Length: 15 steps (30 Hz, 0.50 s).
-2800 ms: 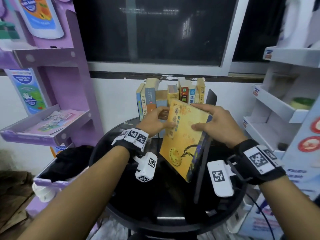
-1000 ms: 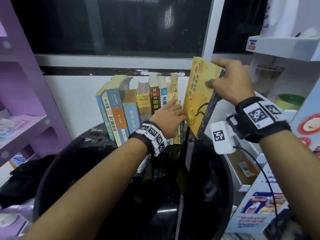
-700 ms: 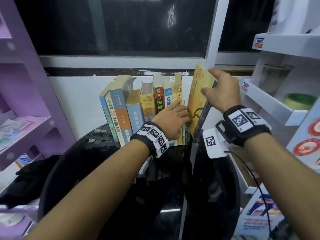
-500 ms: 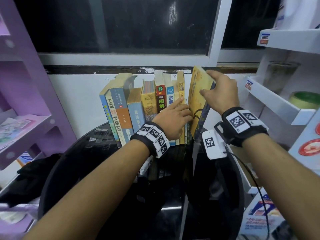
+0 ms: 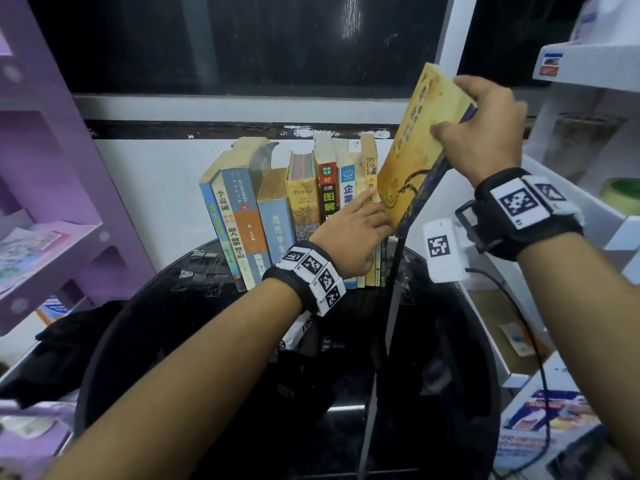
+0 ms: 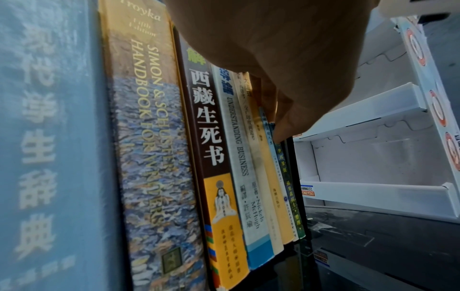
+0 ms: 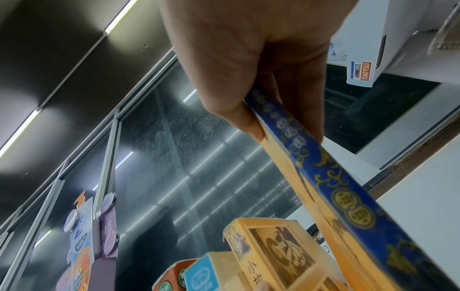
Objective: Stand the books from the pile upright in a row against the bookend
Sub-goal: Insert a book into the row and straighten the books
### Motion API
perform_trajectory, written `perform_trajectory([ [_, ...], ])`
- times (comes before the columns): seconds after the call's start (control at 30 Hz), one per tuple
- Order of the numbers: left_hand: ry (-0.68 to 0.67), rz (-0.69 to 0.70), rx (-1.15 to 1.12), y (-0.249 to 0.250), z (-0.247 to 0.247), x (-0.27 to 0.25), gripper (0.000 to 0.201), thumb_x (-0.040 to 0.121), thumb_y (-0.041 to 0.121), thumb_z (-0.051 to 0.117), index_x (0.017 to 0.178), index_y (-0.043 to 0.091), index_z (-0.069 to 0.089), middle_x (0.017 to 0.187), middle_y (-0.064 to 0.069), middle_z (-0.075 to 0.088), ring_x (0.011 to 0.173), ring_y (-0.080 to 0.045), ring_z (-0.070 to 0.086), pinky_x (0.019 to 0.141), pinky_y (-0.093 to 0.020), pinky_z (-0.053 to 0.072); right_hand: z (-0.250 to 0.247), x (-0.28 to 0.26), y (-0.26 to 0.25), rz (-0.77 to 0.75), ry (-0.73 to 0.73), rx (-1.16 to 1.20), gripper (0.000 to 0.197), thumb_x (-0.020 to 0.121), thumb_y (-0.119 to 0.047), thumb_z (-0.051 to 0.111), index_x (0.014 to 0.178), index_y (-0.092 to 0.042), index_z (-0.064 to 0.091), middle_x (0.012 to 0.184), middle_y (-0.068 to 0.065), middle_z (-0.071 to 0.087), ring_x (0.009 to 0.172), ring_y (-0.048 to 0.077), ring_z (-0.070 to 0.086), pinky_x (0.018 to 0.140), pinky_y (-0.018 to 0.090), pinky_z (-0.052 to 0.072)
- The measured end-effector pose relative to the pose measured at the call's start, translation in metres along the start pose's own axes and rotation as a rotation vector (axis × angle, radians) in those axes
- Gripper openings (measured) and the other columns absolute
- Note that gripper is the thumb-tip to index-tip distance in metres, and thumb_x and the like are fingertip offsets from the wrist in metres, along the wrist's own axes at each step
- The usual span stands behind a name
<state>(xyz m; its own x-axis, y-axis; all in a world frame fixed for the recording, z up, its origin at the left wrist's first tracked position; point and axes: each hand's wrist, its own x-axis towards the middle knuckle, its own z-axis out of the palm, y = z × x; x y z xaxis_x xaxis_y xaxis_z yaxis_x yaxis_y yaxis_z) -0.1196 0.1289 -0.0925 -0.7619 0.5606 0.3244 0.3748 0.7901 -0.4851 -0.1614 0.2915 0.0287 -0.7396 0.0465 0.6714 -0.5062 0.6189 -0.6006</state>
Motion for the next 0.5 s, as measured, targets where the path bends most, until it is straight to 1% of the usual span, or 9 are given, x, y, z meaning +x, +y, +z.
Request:
perform_trajectory([
  [0.03,0.003,0.0,-0.002,0.0,0.0,0.0,0.051,0.074,0.026,0.052,0.124,0.018,0.062,0.124,0.0,0.061,0.127,-0.021,0.046,0.121,-0.043,0.001,0.002,-0.002,0.001,-0.013,0.007,-0.003,0.053,0.082,-0.013,0.068,0.134,-0.021,0.056,0.124,-0.001,0.065,0.104,0.012,0.062,0.092,0.025,0.051],
  [0.1,0.016,-0.002,-0.009,-0.001,0.0,0.0,0.05,0.075,0.025,0.051,0.123,0.017,0.063,0.125,-0.001,0.062,0.127,-0.021,0.046,0.121,-0.043,0.001,0.004,-0.004,0.003,-0.031,0.024,-0.016,0.051,0.084,-0.011,0.066,0.134,-0.019,0.055,0.125,0.001,0.065,0.104,0.014,0.063,0.089,0.027,0.053],
  [0.2,0.033,-0.002,-0.016,0.0,-0.001,-0.001,0.047,0.076,0.023,0.052,0.121,0.017,0.065,0.124,-0.001,0.062,0.125,-0.021,0.047,0.12,-0.041,-0.002,0.004,-0.002,0.008,-0.022,0.053,-0.037,0.053,0.083,-0.01,0.064,0.134,-0.018,0.055,0.125,0.003,0.065,0.106,0.02,0.064,0.093,0.035,0.053],
  [0.27,0.032,-0.003,-0.019,0.0,0.0,-0.001,0.048,0.076,0.024,0.052,0.121,0.017,0.065,0.123,-0.001,0.062,0.125,-0.021,0.047,0.12,-0.04,-0.003,0.006,-0.002,0.012,0.003,0.047,-0.043,0.055,0.082,-0.011,0.065,0.135,-0.019,0.054,0.126,0.004,0.064,0.108,0.022,0.063,0.092,0.039,0.054],
  [0.33,0.029,-0.003,-0.027,-0.001,0.0,-0.002,0.049,0.075,0.024,0.051,0.122,0.018,0.064,0.125,-0.001,0.062,0.126,-0.021,0.047,0.12,-0.042,-0.001,0.011,-0.007,0.015,0.013,0.029,-0.051,0.051,0.082,-0.01,0.064,0.132,-0.019,0.055,0.122,0.006,0.066,0.104,0.025,0.064,0.089,0.04,0.056],
  [0.4,0.028,-0.002,-0.028,-0.001,0.0,-0.002,0.05,0.075,0.025,0.051,0.123,0.018,0.063,0.126,-0.001,0.062,0.127,-0.021,0.046,0.121,-0.042,-0.001,0.018,-0.014,0.017,0.009,0.012,-0.073,0.048,0.082,-0.009,0.062,0.129,-0.019,0.057,0.112,0.009,0.068,0.097,0.027,0.066,0.085,0.043,0.057],
  [0.43,0.025,-0.003,-0.026,-0.001,0.0,-0.002,0.05,0.075,0.025,0.051,0.124,0.018,0.062,0.126,0.0,0.061,0.127,-0.02,0.045,0.121,-0.041,-0.002,0.021,-0.018,0.019,0.014,0.008,-0.087,0.049,0.082,-0.009,0.061,0.129,-0.019,0.056,0.109,0.01,0.069,0.095,0.029,0.066,0.085,0.044,0.056],
  [0.5,0.019,-0.006,-0.022,0.0,0.0,-0.002,0.051,0.076,0.025,0.05,0.125,0.018,0.062,0.127,0.0,0.061,0.129,-0.02,0.044,0.12,-0.041,-0.004,0.029,-0.024,0.023,0.033,-0.01,-0.105,0.052,0.082,-0.009,0.06,0.132,-0.02,0.053,0.109,0.012,0.068,0.098,0.031,0.064,0.089,0.043,0.054],
])
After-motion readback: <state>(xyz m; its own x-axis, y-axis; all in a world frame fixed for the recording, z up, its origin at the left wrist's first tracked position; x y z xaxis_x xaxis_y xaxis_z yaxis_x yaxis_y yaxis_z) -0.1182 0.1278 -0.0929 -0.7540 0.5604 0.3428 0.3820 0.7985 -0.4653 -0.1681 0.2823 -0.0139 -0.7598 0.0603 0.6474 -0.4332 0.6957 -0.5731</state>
